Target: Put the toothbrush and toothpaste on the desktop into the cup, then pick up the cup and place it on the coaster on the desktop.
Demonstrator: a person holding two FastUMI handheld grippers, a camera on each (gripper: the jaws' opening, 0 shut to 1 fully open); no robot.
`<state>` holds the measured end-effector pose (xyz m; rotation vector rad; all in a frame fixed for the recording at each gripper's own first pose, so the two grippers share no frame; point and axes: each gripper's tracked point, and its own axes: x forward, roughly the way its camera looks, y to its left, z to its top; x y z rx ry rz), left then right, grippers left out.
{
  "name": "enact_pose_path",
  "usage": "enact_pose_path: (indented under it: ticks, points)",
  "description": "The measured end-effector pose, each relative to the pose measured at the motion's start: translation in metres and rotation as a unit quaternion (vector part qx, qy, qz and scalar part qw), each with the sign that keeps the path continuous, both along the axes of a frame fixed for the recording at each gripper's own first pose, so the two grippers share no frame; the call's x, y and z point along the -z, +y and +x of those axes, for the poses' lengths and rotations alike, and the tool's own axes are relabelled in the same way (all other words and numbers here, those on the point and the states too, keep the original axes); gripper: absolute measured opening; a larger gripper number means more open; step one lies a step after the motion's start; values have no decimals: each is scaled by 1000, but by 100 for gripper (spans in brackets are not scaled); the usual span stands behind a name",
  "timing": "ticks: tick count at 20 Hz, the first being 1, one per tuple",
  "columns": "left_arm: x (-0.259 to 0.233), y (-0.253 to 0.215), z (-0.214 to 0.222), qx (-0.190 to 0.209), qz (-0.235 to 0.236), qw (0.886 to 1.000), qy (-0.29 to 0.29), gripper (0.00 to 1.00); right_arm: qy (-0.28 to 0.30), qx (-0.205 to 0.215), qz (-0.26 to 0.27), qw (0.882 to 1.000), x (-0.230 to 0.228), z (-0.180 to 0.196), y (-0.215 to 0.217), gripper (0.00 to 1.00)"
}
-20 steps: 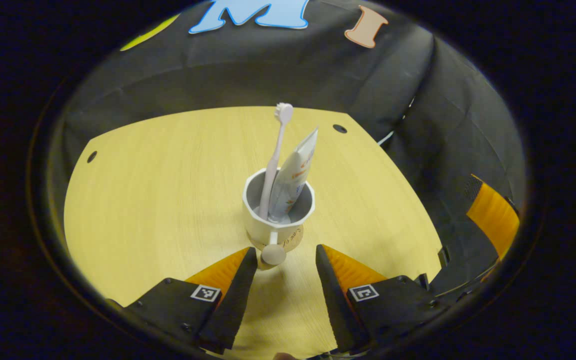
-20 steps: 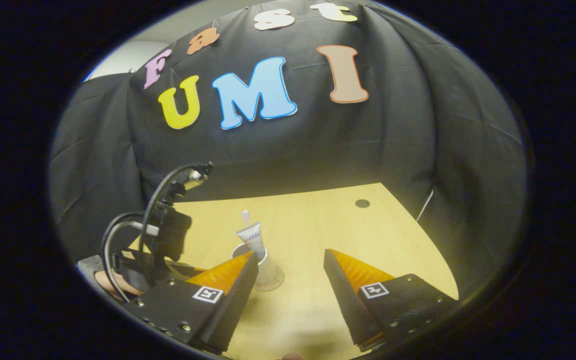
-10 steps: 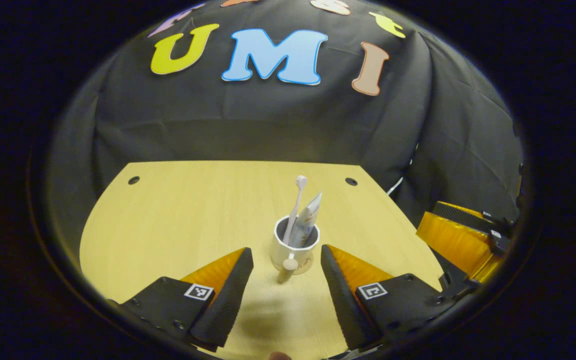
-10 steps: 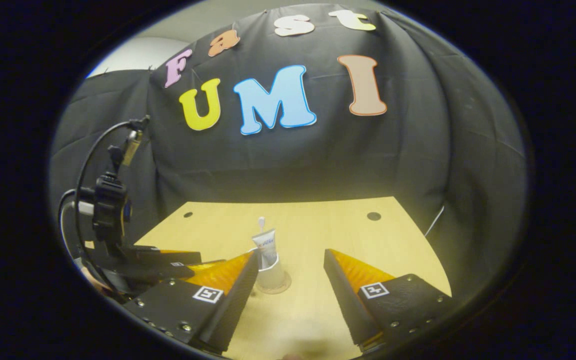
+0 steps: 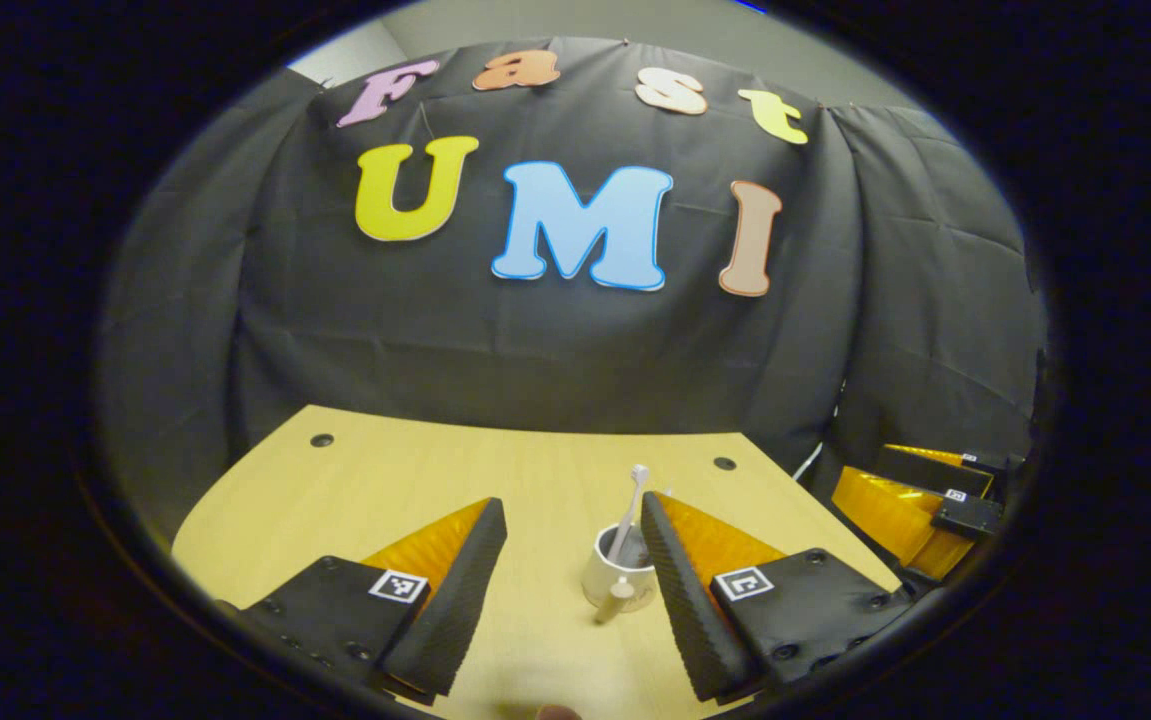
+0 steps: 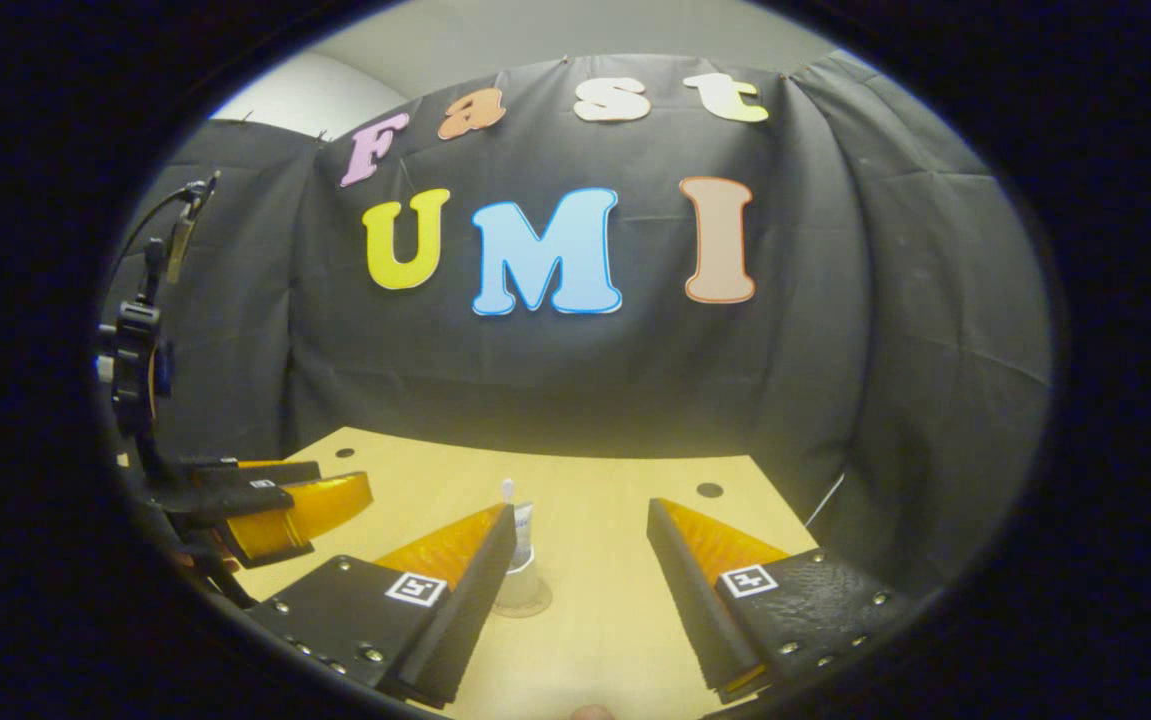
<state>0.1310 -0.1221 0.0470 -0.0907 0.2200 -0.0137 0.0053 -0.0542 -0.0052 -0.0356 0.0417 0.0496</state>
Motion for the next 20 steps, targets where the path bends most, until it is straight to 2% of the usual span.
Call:
enact_pose_path:
  ticks: [1, 4, 5, 8, 15, 16, 19, 20]
  points:
    - [-5, 5, -2, -4, 7, 1000, -13, 86, -5, 5, -2, 1000, -2, 0, 1, 84]
    - [-22, 18, -6, -7, 26, 999, -41, 86, -7, 16, 0, 1000, -1, 0, 8, 84]
    - [-25, 20, -6, -8, 32, 998, -48, 89, -6, 21, -1, 1000, 1, 0, 11, 84]
    - [-33, 26, -4, -4, 48, 996, -70, 87, -4, 30, 1, 1000, -2, 2, 16, 84]
    - [-34, 33, -2, 23, 46, 996, -76, 86, -24, 57, 33, 998, -22, 6, 18, 84]
    - [-34, 34, -2, 25, 47, 996, -75, 92, -29, 62, 35, 997, -25, 3, 17, 84]
    - [-36, 35, 1, 30, 56, 995, -81, 86, -38, 74, 40, 996, -31, -4, 12, 84]
    - [-35, 33, 3, 37, 57, 995, -79, 92, -37, 77, 42, 995, -30, -6, 10, 84]
